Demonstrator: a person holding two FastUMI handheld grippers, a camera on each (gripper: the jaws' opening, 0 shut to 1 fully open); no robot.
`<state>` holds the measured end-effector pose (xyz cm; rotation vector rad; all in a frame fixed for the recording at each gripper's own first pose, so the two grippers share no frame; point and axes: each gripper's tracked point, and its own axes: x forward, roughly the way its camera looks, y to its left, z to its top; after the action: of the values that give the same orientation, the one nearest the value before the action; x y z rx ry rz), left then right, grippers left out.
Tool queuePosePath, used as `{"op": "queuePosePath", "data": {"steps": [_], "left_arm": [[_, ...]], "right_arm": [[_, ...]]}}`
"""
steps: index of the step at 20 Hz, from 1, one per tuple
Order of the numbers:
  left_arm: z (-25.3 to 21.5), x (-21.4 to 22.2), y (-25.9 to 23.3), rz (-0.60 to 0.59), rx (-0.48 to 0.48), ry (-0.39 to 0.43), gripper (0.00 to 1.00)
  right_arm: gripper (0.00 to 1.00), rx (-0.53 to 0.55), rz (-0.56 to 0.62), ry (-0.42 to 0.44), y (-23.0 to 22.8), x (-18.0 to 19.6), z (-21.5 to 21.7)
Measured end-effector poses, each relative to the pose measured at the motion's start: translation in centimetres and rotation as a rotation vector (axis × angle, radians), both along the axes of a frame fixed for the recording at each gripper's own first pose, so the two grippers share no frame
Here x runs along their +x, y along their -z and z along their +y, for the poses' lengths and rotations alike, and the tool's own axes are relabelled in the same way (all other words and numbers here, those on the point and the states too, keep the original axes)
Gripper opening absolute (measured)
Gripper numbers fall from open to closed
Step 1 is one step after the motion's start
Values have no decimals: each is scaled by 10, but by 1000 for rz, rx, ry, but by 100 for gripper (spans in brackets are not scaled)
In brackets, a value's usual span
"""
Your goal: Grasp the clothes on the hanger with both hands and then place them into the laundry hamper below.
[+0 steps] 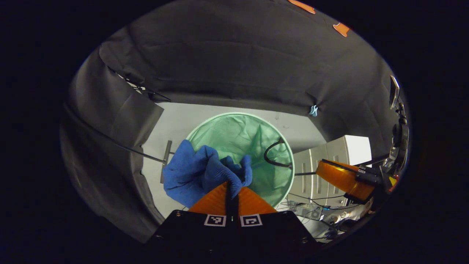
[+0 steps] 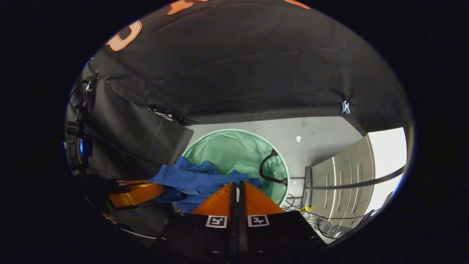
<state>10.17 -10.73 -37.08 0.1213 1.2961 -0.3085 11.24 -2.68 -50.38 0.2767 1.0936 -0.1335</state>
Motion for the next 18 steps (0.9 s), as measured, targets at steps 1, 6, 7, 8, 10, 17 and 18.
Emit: {"op": "queuePosePath", "data": {"steps": [1, 6, 7, 8, 10, 17, 18], "left_arm": [[2, -5, 3, 8, 5, 9, 1], [2, -5, 10, 10, 29, 6, 2], [3, -7, 9, 14, 28, 7, 4], [2, -9, 7, 17, 30, 8, 5], [1, -11, -1, 14, 20, 13, 8], [-8, -6, -33, -48, -19, 17, 10], [-8, -7, -36, -54, -23, 10, 13]], "right_arm": [[7, 0, 3, 5, 2, -2, 1], [7, 7, 15, 33, 4, -20, 8], [7, 5, 17, 41, 1, -23, 8], [7, 7, 15, 45, -1, -25, 9], [7, 4, 10, 52, -5, -28, 10], [8, -18, -8, 59, -26, -37, 4], [8, -22, -8, 56, -30, -38, 4]]}}
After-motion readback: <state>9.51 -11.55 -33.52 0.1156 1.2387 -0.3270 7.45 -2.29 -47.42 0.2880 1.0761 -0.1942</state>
